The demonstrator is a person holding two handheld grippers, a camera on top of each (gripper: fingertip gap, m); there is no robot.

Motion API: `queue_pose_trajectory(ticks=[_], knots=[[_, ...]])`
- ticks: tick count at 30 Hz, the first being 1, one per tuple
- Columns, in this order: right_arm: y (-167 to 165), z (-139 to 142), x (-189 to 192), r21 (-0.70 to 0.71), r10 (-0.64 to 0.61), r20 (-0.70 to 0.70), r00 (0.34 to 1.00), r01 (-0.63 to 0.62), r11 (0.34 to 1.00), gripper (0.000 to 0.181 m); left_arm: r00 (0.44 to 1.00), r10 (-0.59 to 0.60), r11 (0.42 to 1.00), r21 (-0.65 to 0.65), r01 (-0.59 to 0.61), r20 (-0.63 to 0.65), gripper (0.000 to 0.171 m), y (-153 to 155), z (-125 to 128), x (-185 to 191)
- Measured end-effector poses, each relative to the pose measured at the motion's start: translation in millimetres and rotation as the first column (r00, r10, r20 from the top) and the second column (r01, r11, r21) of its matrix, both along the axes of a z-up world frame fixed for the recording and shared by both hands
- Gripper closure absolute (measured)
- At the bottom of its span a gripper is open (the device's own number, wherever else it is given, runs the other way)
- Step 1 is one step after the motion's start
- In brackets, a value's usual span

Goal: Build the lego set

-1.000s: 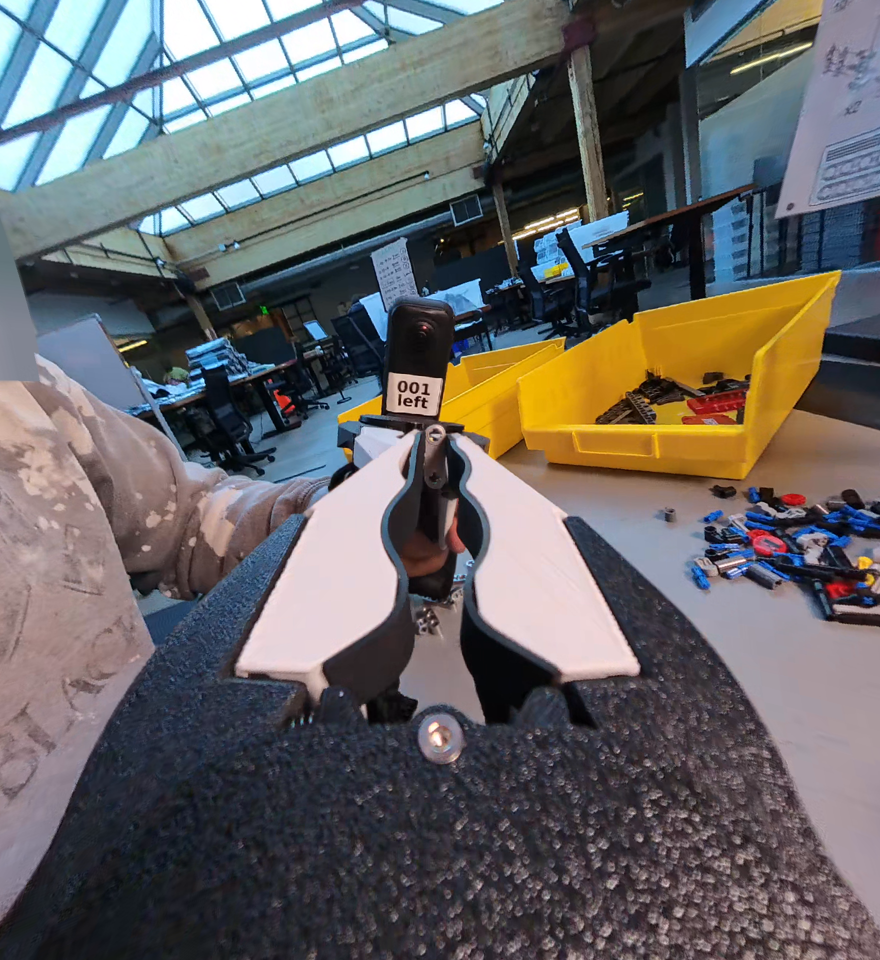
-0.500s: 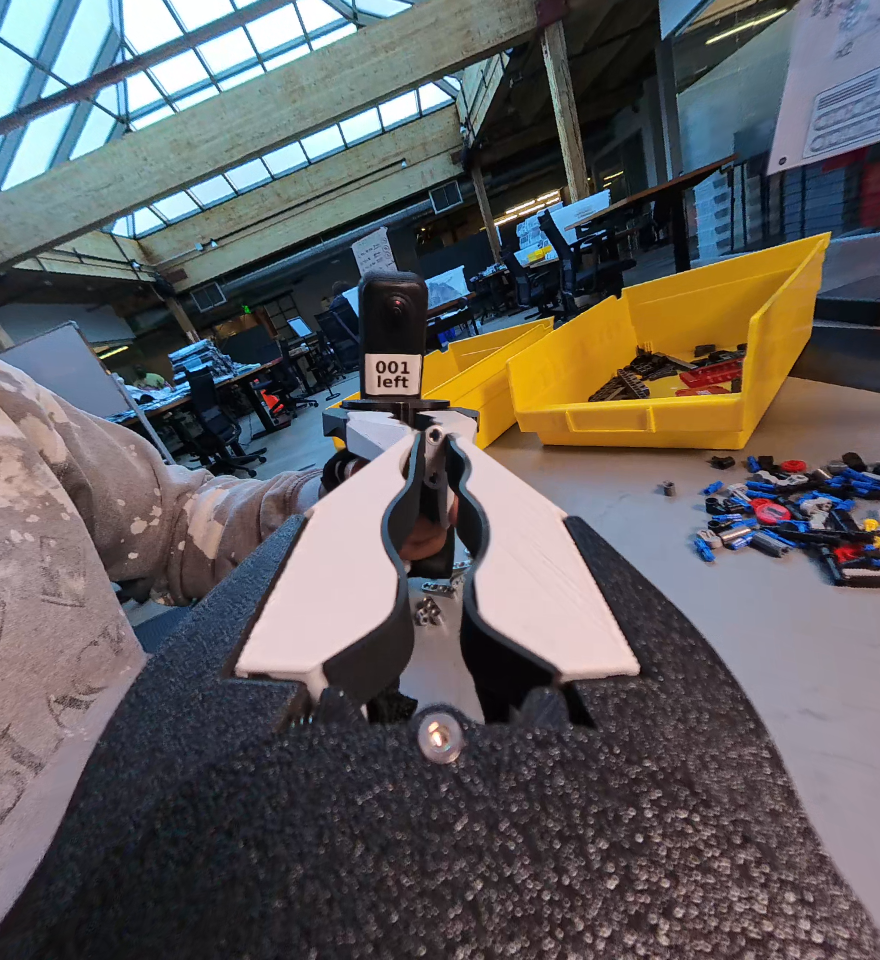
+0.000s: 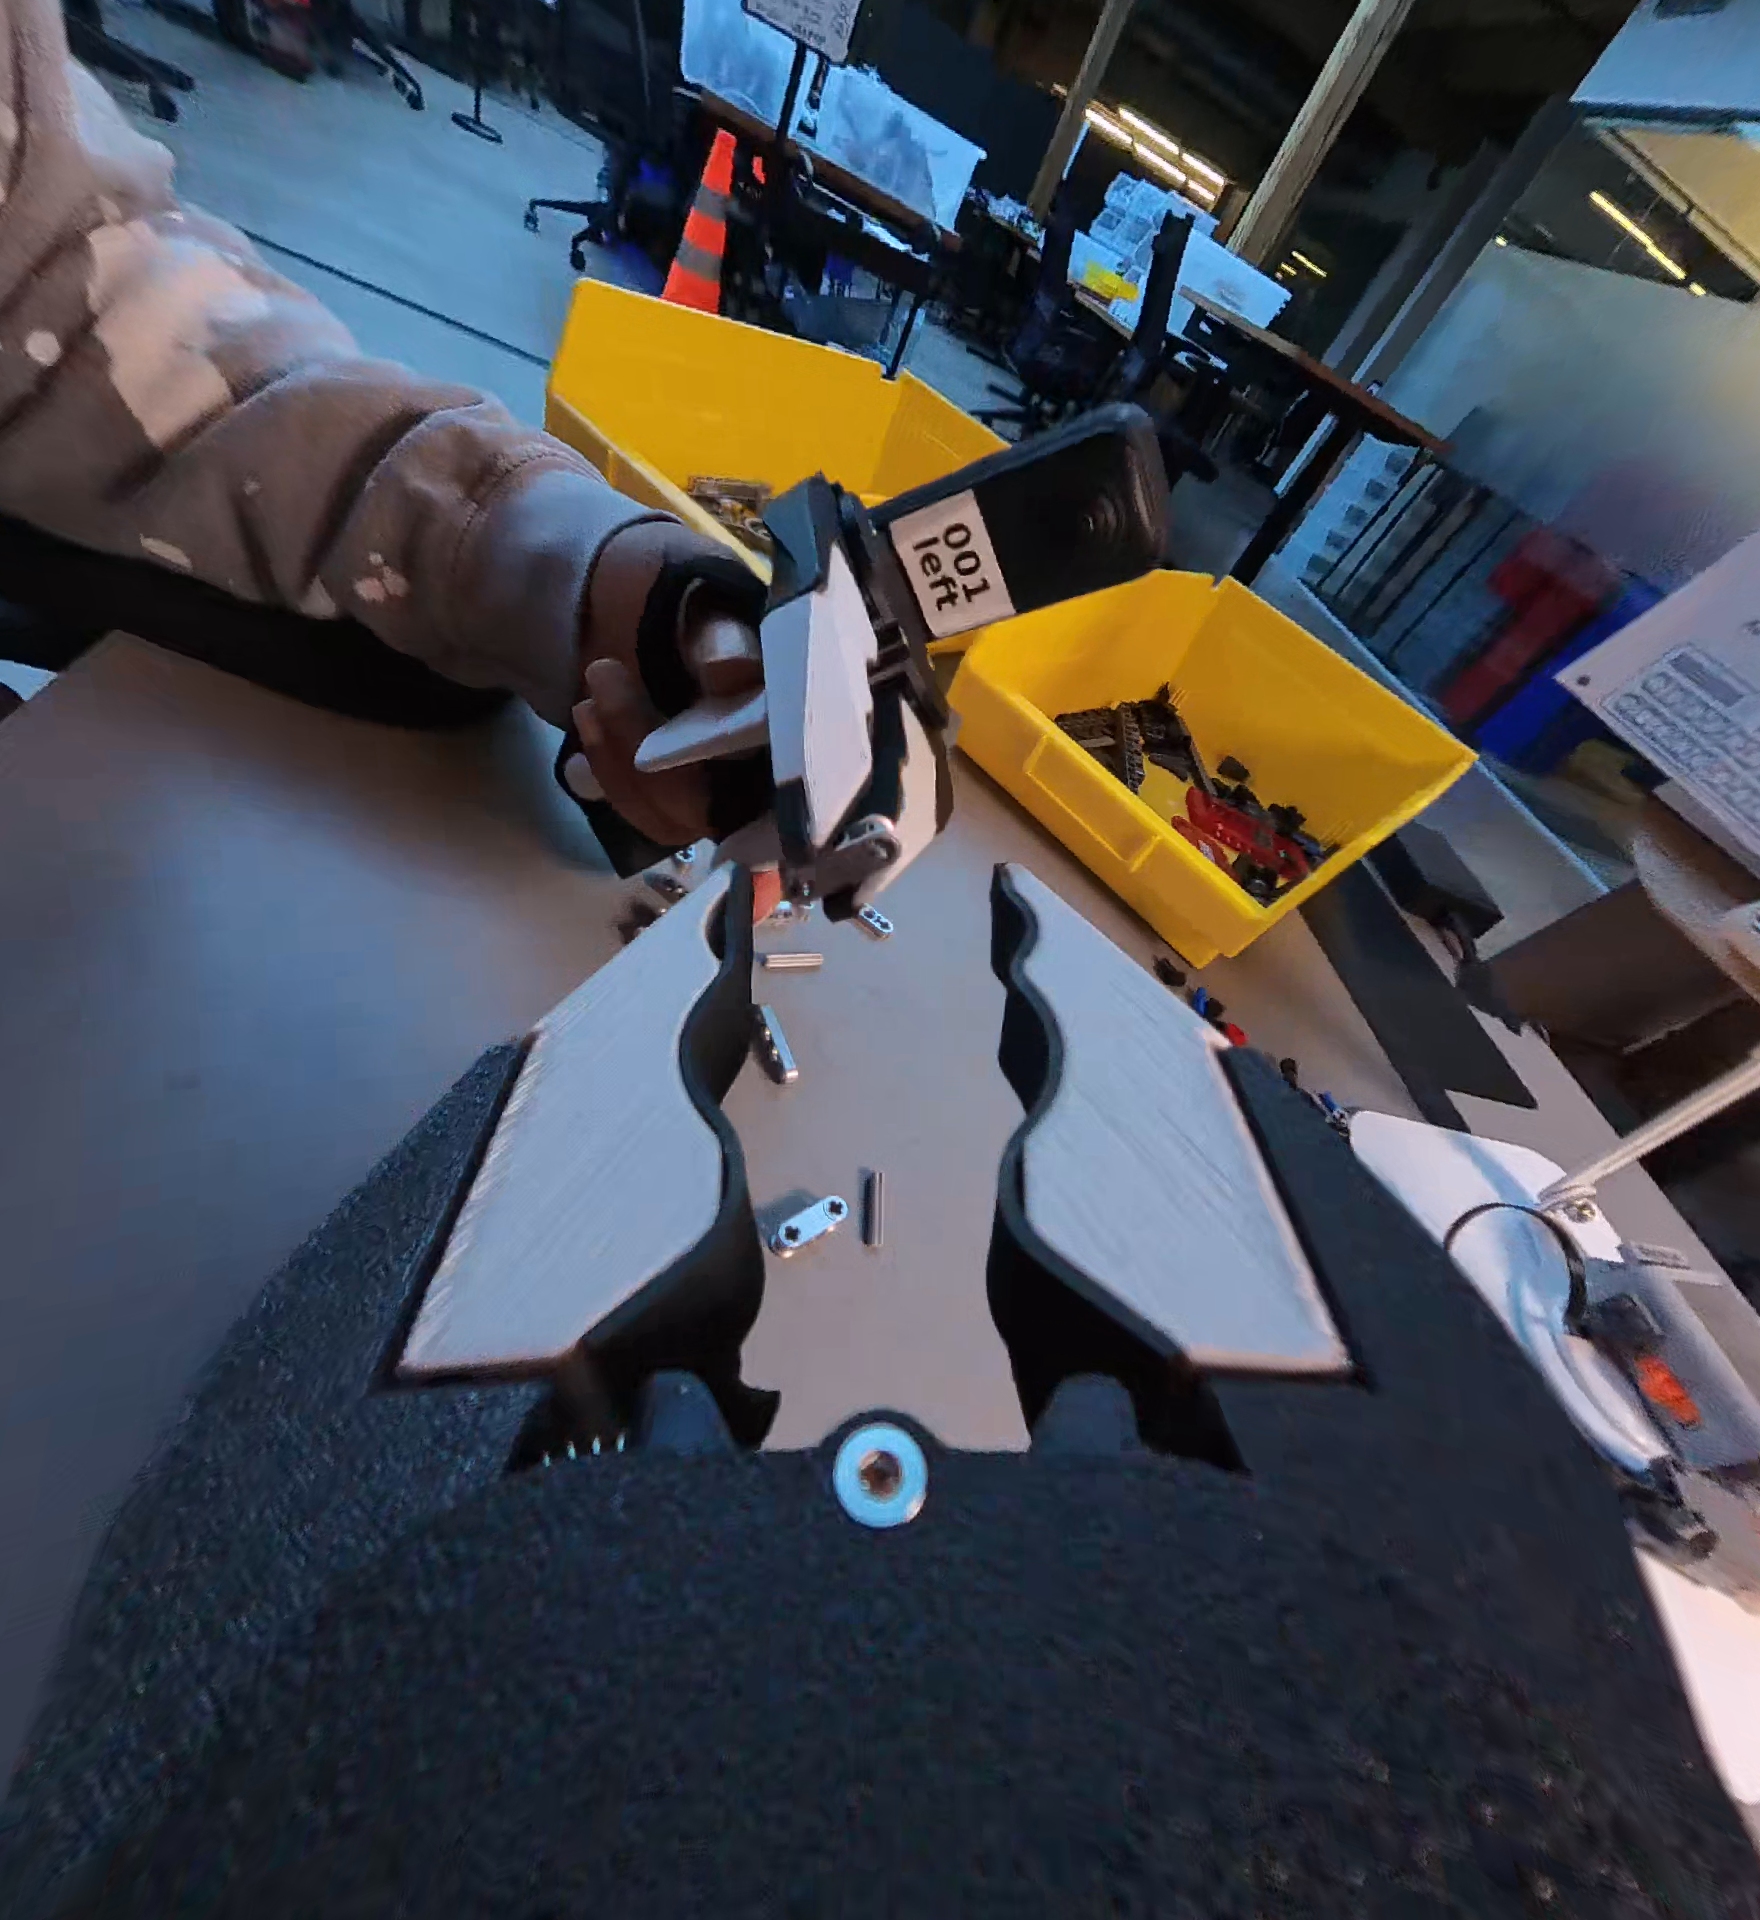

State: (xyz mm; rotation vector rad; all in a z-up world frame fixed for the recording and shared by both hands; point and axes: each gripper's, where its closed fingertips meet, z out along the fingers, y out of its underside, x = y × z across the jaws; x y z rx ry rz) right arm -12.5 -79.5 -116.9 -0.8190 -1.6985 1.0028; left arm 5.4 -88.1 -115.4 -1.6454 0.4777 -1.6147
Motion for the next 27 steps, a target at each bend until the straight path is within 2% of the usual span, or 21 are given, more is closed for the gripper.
queue_pose_trajectory(ticks=[6,10,11,12,17,19,20,23,27], knots=[[-12.3,-12.1,3.3,0.113,0.034,0.054,0.998,-0.040,0.993,0.158,0.999,-0.050,0.997,-0.064,0.049,-0.015,0.166,-3.6,-10.0,6.6],[-9.1,-11.8,1.3,0.137,0.002,0.047,0.999,-0.009,0.991,0.160,0.999,-0.031,0.997,-0.069,0.032,0.011,0.165,0.4,-9.1,3.6],[-7.6,-10.9,0.8,0.126,-0.006,0.045,0.999,0.000,0.992,0.161,1.000,-0.013,0.997,-0.071,0.014,0.015,0.160,3.2,-9.1,2.2],[-8.7,-11.2,1.8,0.113,0.005,0.051,0.999,-0.011,0.993,0.176,1.000,0.004,0.997,-0.075,-0.002,0.029,0.161,6.0,-7.9,-0.1],[-6.6,-6.5,-3.5,0.092,-0.043,0.025,0.999,0.041,0.995,0.174,0.998,0.012,0.997,-0.072,-0.007,0.065,0.163,6.9,-1.2,-5.5],[-7.4,0.2,-3.8,0.065,-0.046,0.005,0.999,0.046,0.997,0.173,0.994,0.003,0.997,-0.076,0.006,0.113,0.164,5.9,4.8,-7.0],[-8.3,3.5,-3.5,0.055,-0.044,-0.007,0.999,0.044,0.998,0.171,0.993,0.010,0.998,-0.069,-0.001,0.119,0.171,6.4,5.5,-8.1],[-5.8,15.0,-1.5,0.038,-0.062,-0.048,0.997,0.064,0.997,0.166,0.986,0.002,0.998,-0.054,0.008,0.168,0.171,5.0,13.2,-10.6],[1.5,15.7,2.9,0.036,-0.075,-0.041,0.996,0.077,0.996,0.163,0.988,0.026,0.999,-0.027,-0.022,0.153,0.171,6.5,14.8,-12.3]])
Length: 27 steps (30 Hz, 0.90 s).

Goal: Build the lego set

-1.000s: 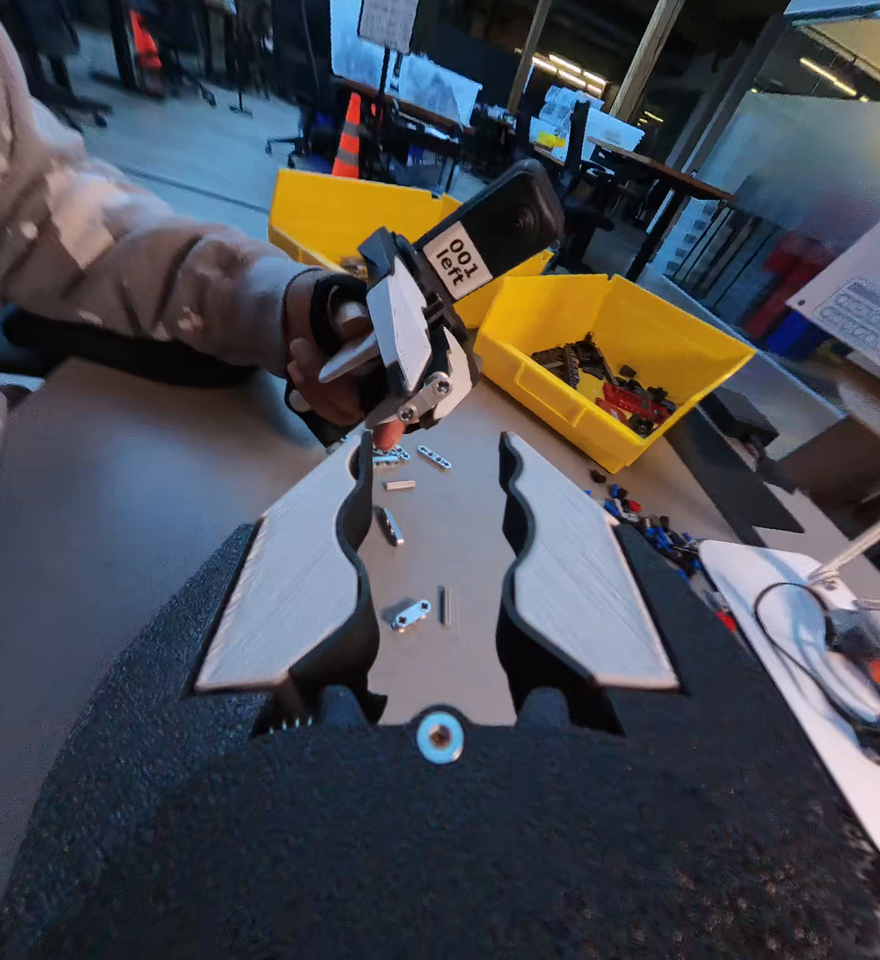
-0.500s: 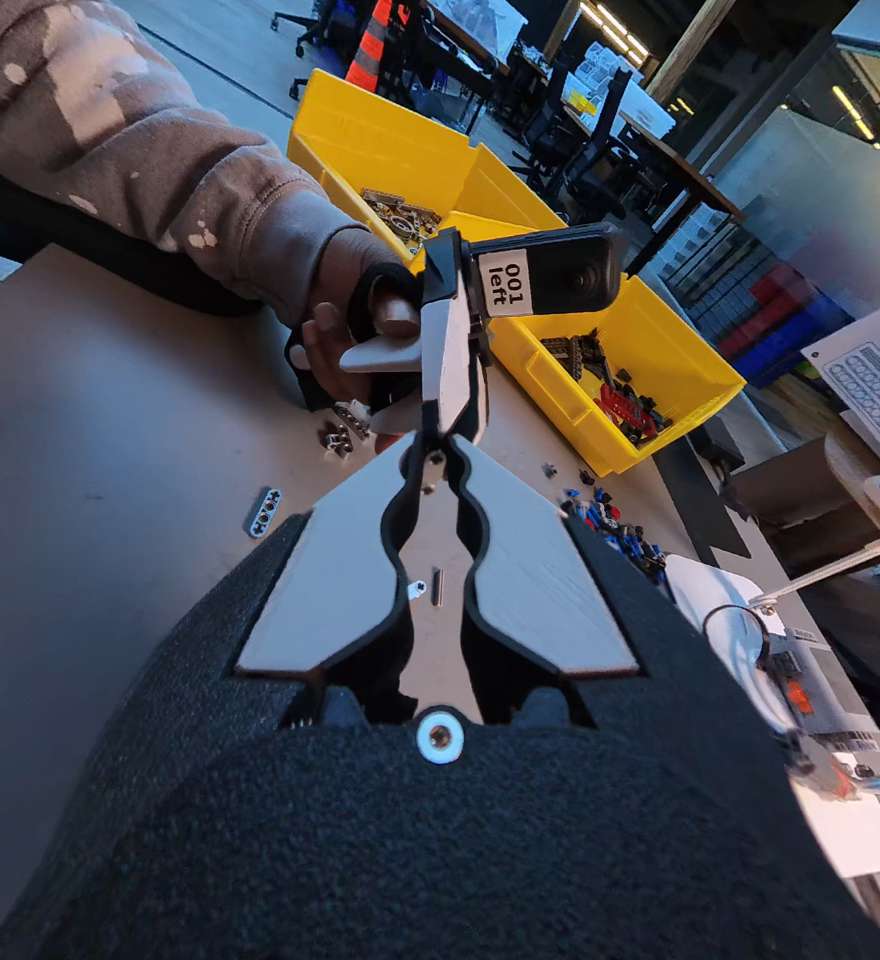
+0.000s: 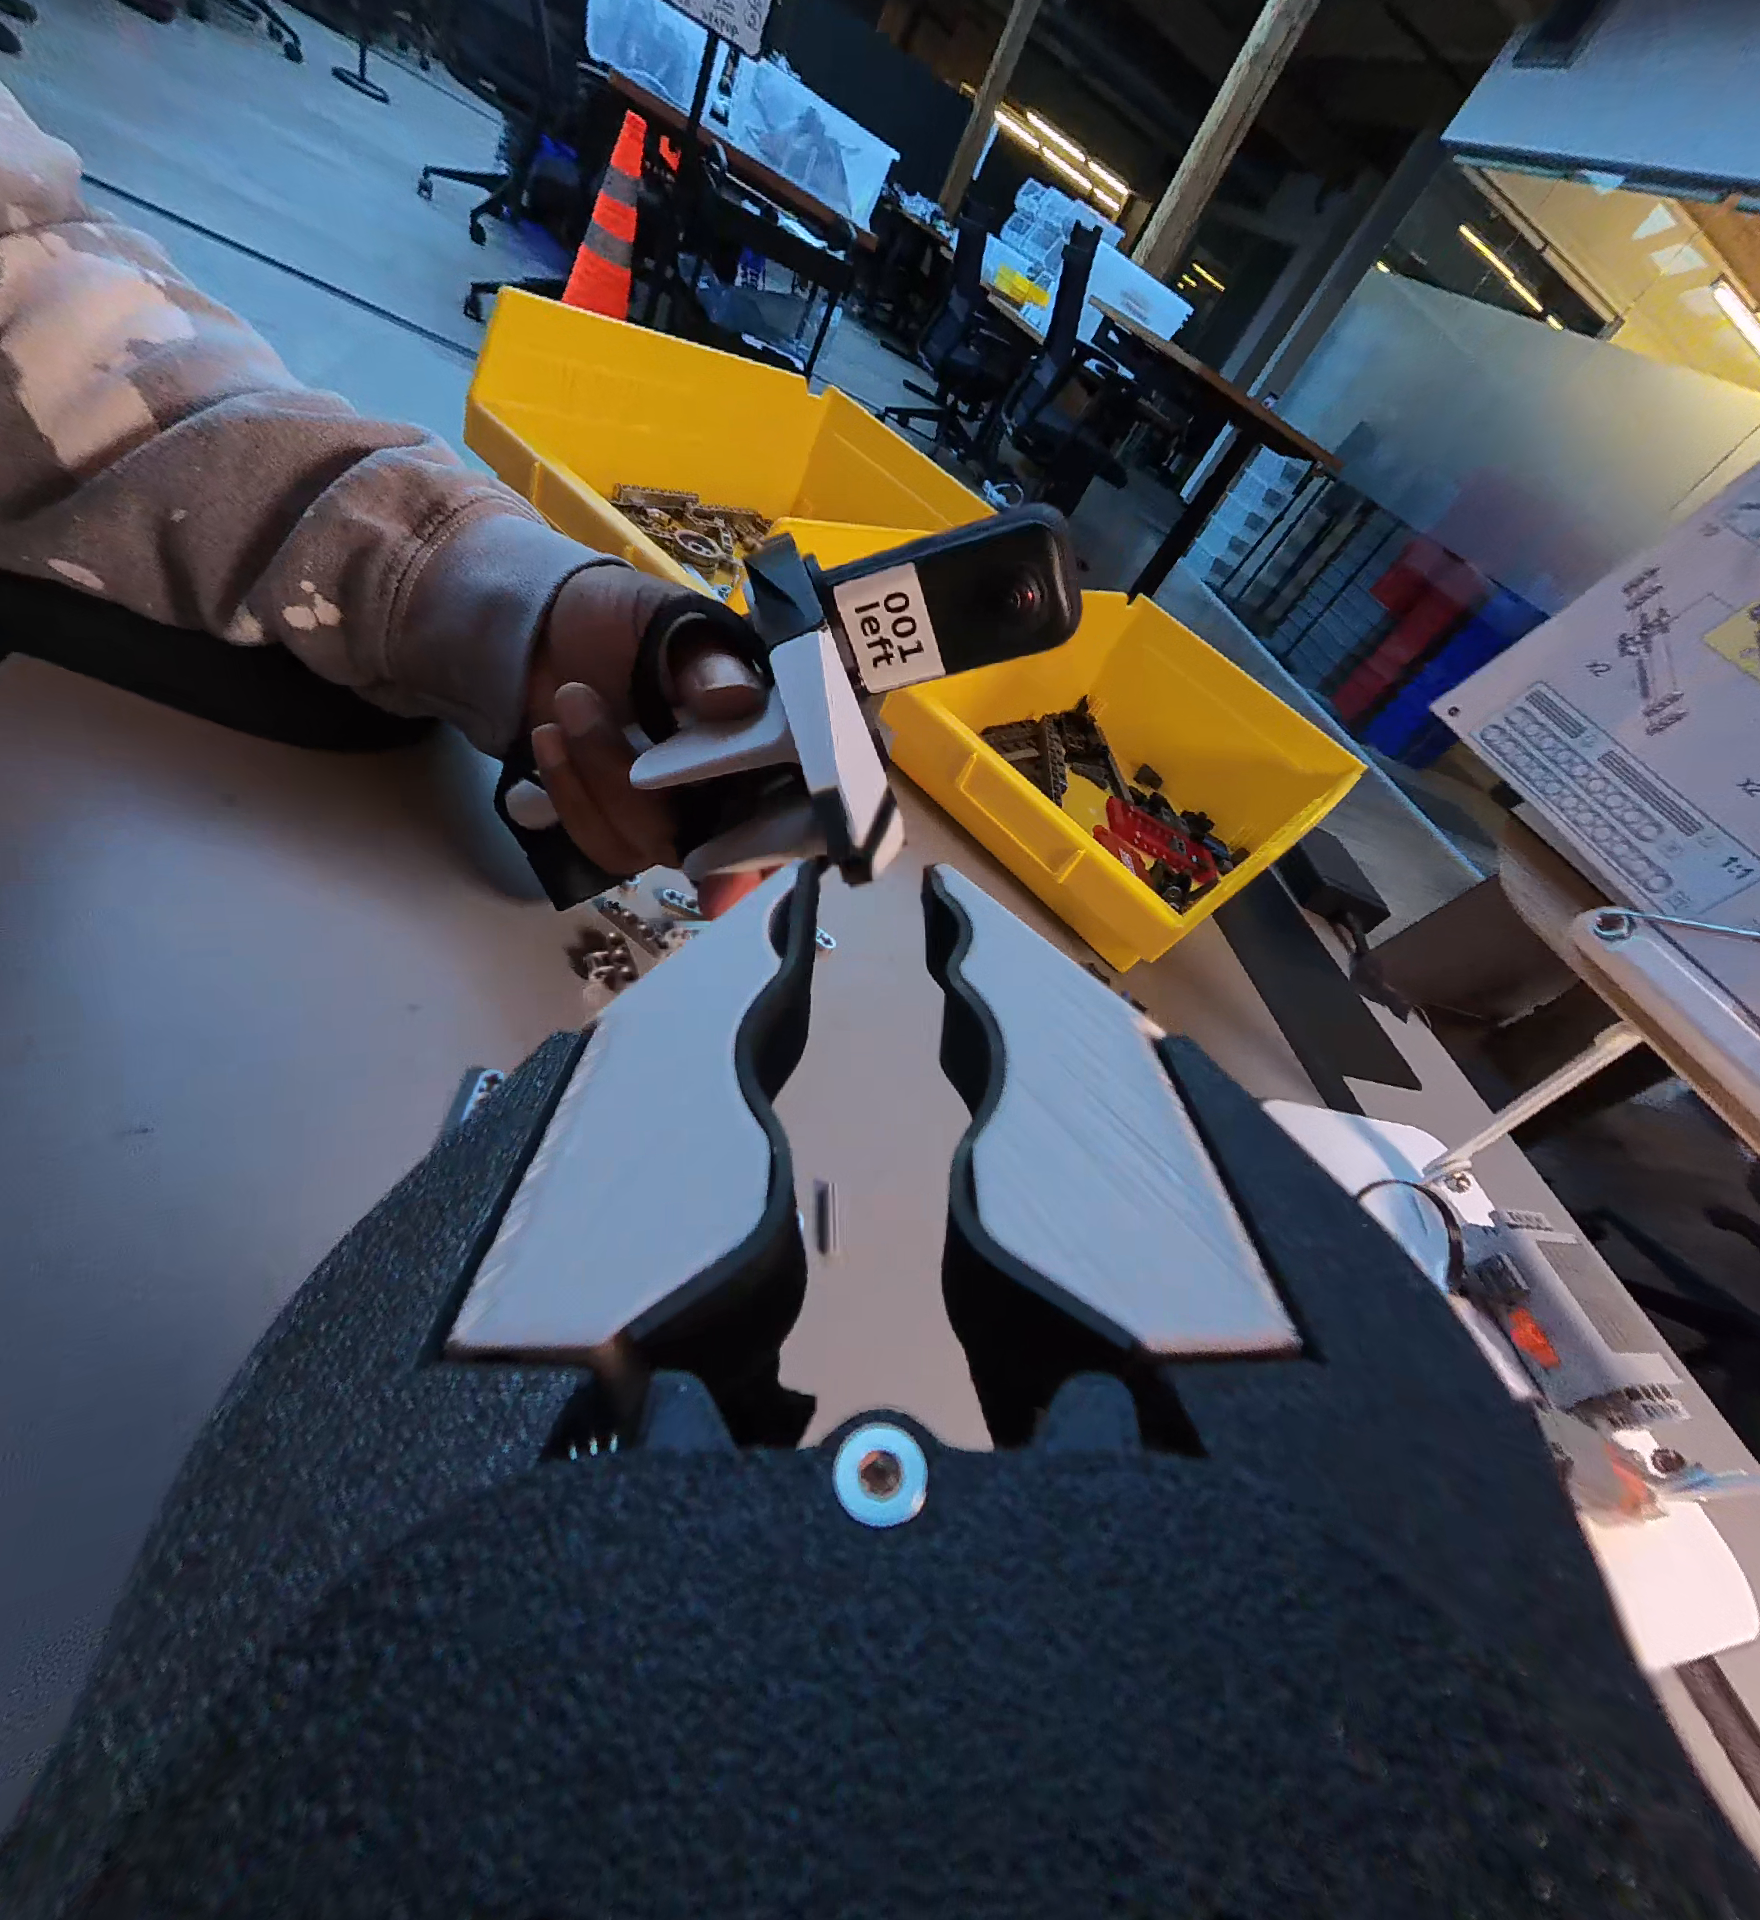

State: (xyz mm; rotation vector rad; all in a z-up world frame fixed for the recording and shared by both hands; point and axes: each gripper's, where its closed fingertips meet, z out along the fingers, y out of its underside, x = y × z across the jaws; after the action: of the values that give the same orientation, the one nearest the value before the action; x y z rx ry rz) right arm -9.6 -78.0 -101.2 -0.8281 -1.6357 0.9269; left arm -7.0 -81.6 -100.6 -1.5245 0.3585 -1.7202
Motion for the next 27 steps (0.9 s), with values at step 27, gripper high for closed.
queue_pose_trajectory(ticks=[27], knots=[[55.3,0.2,11.4,-0.223,-0.108,0.002,0.994,0.105,0.969,0.163,0.977,0.080,0.990,0.126,-0.055,-0.200,0.171,3.0,-18.3,12.4]])
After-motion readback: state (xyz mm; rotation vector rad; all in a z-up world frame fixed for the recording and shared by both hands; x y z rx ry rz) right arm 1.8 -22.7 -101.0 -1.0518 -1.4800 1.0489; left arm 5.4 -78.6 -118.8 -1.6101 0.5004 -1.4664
